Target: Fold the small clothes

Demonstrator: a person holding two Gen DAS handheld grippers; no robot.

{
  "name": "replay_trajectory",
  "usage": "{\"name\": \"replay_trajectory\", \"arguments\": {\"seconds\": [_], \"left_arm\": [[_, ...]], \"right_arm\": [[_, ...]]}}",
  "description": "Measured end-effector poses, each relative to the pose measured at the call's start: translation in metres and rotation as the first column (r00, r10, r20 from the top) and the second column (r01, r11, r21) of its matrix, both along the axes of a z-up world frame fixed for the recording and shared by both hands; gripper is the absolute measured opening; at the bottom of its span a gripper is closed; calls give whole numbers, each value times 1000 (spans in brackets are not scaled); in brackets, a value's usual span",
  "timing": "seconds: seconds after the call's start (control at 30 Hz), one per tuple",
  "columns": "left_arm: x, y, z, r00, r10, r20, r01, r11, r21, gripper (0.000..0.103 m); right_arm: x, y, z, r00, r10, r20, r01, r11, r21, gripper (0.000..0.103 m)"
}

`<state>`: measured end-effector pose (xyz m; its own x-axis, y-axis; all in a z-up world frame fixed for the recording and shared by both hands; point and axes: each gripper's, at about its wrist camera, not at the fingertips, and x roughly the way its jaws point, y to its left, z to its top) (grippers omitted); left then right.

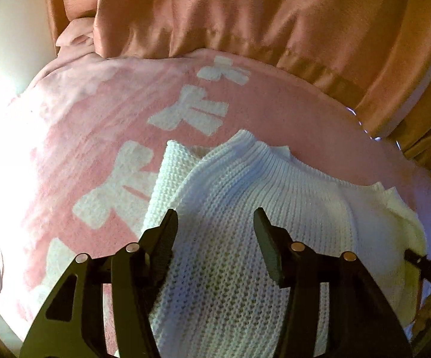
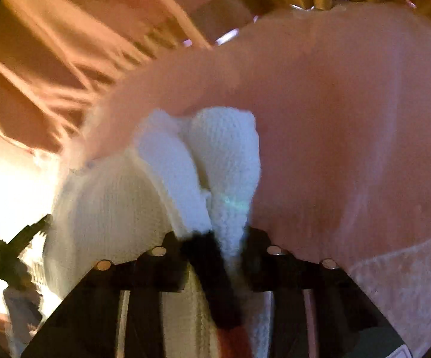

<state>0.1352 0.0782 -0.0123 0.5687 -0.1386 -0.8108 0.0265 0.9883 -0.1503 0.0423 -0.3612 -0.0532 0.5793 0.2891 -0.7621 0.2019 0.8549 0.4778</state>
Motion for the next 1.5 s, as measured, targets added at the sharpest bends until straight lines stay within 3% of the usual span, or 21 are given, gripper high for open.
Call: {"name": "replay_trajectory", "arguments": {"seconds": [0.13,0.2,0.3,0.37,0.43,0.53,0.6,0.67,0.7,0.77,0.83,0.9,0.93,1.03,1.1,1.2,1.27,1.37,1.43,1.5], "left_arm": [[-3,-8,0,999,-52,-5,53,999,2,54],[-6,-15,-1,997,-74,-4,74,997,13,57],[-9,-29,-5,993,-121,-15,121,992,32,57],[-10,-39,-8,990,-137,-19,138,988,70,57],[-10,-47,-10,990,-139,-26,141,985,99,57],[-10,-51,-3,992,-123,0,122,988,90,57],[-10,-53,3,993,-117,17,115,991,74,63],[-9,-57,5,993,-112,36,109,991,81,64],[-8,-61,5,992,-116,42,111,989,101,64],[-8,-71,4,990,-131,55,122,982,142,64],[-9,-83,1,986,-158,50,149,978,148,64],[-8,-92,-2,984,-171,43,164,976,145,63],[-8,-98,-3,983,-181,41,174,975,140,64],[-9,-112,-6,978,-207,37,200,970,140,64],[-11,-121,-7,973,-227,31,221,965,140,64],[-14,-132,-11,967,-252,25,245,958,152,64],[-17,-138,-13,963,-267,22,260,952,162,64],[-23,-144,-15,956,-292,20,284,941,183,64],[-28,-145,-17,952,-306,18,297,933,206,64],[-35,-146,-17,947,-322,6,314,928,201,64]], "right_arm": [[-23,2,46,992,1,126,8,997,-71,21],[-33,-8,51,992,-27,126,38,995,-88,21],[-36,-32,39,993,-104,58,110,988,-107,23],[-21,-35,20,997,-59,-49,52,988,-143,26],[-12,-31,14,995,-56,-77,42,983,-177,29],[-25,-27,49,991,-120,60,131,965,-228,36],[-35,-16,72,980,-117,161,165,929,-331,52],[-30,-4,78,981,-63,181,128,919,-373,48],[-23,4,73,987,-3,158,60,933,-356,32],[0,16,58,994,66,82,-37,949,-313,9],[27,18,31,994,106,-35,-112,945,-308,3],[39,5,23,997,38,-69,-62,919,-390,0],[40,-7,25,998,-20,-55,-4,912,-411,0],[31,-39,42,989,-149,21,148,940,-308,0],[26,-30,51,994,-102,43,110,955,-275,12],[29,-3,44,1000,19,21,-11,941,-339,10],[35,-5,29,998,-27,-59,0,910,-414,4],[14,-11,51,999,-39,20,43,948,-316,6],[-9,4,68,997,-12,71,36,939,-342,11],[-30,14,66,999,-1,40,16,924,-383,25]]}}
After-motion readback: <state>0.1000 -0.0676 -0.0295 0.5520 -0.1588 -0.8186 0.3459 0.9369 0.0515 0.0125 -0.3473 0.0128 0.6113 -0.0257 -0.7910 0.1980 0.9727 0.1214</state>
